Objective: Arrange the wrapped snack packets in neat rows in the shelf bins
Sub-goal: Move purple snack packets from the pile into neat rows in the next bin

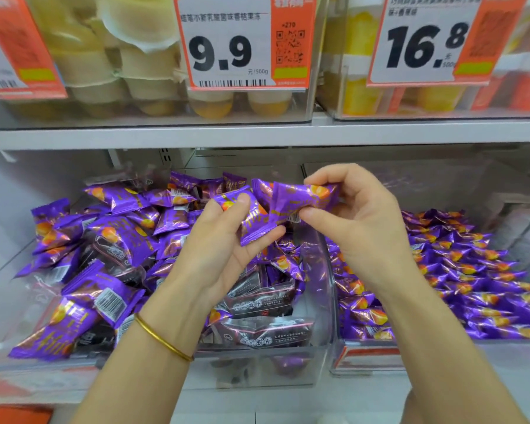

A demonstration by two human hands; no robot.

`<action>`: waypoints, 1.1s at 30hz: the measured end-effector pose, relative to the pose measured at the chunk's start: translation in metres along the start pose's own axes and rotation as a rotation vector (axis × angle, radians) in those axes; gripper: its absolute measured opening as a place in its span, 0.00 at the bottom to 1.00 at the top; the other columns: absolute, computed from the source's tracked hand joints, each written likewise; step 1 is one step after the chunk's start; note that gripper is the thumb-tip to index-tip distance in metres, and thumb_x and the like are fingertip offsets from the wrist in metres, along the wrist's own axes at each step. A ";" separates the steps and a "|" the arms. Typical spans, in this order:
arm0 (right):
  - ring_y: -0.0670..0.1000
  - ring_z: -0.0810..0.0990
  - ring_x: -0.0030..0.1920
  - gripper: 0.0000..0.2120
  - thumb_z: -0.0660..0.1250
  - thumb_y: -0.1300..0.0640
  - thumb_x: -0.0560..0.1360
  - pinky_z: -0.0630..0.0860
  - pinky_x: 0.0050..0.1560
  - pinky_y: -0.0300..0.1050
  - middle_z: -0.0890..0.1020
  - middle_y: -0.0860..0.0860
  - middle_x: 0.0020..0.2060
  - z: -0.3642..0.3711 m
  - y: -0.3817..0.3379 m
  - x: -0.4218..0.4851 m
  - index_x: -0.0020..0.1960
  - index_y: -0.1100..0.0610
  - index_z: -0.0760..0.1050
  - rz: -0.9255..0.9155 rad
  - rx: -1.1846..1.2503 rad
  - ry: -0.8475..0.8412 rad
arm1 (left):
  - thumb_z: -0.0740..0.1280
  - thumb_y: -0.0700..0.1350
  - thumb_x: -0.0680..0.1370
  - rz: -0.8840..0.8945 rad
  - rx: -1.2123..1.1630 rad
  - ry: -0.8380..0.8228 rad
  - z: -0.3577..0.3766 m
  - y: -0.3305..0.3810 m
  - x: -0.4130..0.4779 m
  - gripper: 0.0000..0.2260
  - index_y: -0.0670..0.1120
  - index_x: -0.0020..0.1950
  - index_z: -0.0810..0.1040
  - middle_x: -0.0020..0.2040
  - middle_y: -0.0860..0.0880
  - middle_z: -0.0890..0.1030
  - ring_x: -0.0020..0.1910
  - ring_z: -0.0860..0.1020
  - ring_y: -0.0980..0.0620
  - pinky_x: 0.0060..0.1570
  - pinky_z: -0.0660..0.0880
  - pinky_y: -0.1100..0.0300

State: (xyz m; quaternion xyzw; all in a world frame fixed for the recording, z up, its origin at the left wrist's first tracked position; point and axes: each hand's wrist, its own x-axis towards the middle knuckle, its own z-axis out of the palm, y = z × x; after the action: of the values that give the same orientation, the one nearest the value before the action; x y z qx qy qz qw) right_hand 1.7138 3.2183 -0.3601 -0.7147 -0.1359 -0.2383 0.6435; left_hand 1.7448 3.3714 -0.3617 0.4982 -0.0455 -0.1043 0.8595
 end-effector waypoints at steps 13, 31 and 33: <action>0.44 0.82 0.42 0.14 0.74 0.67 0.66 0.78 0.45 0.38 0.84 0.45 0.42 0.003 -0.004 -0.005 0.46 0.52 0.79 0.122 0.049 -0.169 | 0.63 0.35 0.75 -0.002 -0.082 -0.014 0.002 0.000 0.003 0.18 0.33 0.64 0.71 0.51 0.41 0.82 0.41 0.81 0.50 0.37 0.79 0.60; 0.51 0.83 0.38 0.21 0.70 0.64 0.64 0.78 0.36 0.42 0.83 0.53 0.42 0.000 -0.009 -0.003 0.57 0.59 0.73 0.311 0.433 -0.102 | 0.56 0.53 0.78 0.092 -0.018 -0.094 0.012 -0.005 0.001 0.15 0.48 0.57 0.75 0.42 0.52 0.80 0.35 0.73 0.58 0.34 0.61 0.62; 0.51 0.83 0.39 0.18 0.70 0.64 0.64 0.79 0.38 0.42 0.84 0.53 0.42 -0.001 -0.009 -0.003 0.54 0.59 0.76 0.312 0.398 -0.127 | 0.60 0.51 0.74 0.089 -0.059 -0.112 0.012 -0.004 0.001 0.15 0.49 0.59 0.75 0.45 0.49 0.78 0.37 0.72 0.55 0.35 0.64 0.63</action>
State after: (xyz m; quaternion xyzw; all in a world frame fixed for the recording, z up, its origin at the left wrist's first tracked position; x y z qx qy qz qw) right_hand 1.7065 3.2193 -0.3541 -0.5997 -0.1083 -0.0596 0.7906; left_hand 1.7426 3.3592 -0.3592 0.4637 -0.1124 -0.0949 0.8737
